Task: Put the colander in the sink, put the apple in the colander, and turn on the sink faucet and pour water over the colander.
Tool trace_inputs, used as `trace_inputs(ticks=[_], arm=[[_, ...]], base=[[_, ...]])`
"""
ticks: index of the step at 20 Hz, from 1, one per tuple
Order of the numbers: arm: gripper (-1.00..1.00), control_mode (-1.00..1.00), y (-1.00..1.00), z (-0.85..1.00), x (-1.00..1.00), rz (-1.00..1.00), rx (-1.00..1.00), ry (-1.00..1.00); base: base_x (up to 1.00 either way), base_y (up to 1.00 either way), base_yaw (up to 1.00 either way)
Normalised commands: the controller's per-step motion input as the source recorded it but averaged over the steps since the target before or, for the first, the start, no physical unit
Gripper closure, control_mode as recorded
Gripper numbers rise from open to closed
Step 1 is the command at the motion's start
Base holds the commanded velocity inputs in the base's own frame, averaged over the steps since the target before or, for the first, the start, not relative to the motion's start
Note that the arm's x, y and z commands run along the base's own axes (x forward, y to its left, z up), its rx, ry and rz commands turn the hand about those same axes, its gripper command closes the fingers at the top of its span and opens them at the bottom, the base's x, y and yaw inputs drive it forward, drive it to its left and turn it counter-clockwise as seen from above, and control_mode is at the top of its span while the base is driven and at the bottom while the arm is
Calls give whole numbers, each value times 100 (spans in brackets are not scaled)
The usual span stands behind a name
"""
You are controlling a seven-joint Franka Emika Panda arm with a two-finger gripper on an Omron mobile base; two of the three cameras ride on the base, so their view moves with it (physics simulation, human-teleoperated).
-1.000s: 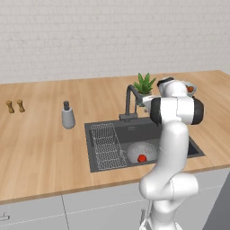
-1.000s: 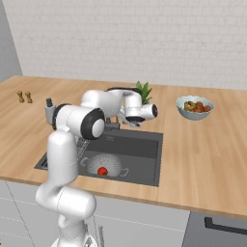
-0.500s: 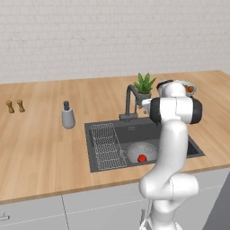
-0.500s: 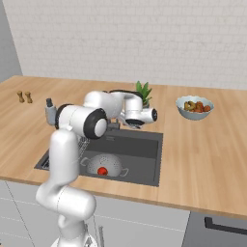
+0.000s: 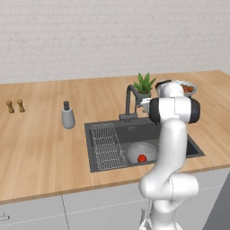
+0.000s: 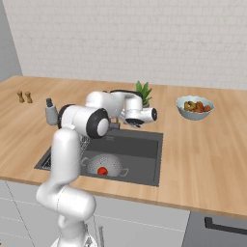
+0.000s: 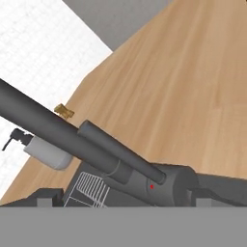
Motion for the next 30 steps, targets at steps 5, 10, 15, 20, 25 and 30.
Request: trace_inputs(ticks=[5, 10, 15, 20, 25, 30], arm=[[-100, -100, 0, 0, 6, -1, 0, 0], [-100, -100, 2, 0, 3, -1, 0, 0], [-100, -100, 13, -1, 5, 0, 0, 0], [-100, -100, 13, -4, 13, -1, 0, 0], [-100, -100, 1, -16, 35, -3, 0, 0], [-100, -100, 0, -24, 46, -5, 0, 0]], base=[[0, 0, 0], [0, 0, 0], [0, 0, 0], [0, 0, 0], [0, 0, 0], [0, 0, 0]])
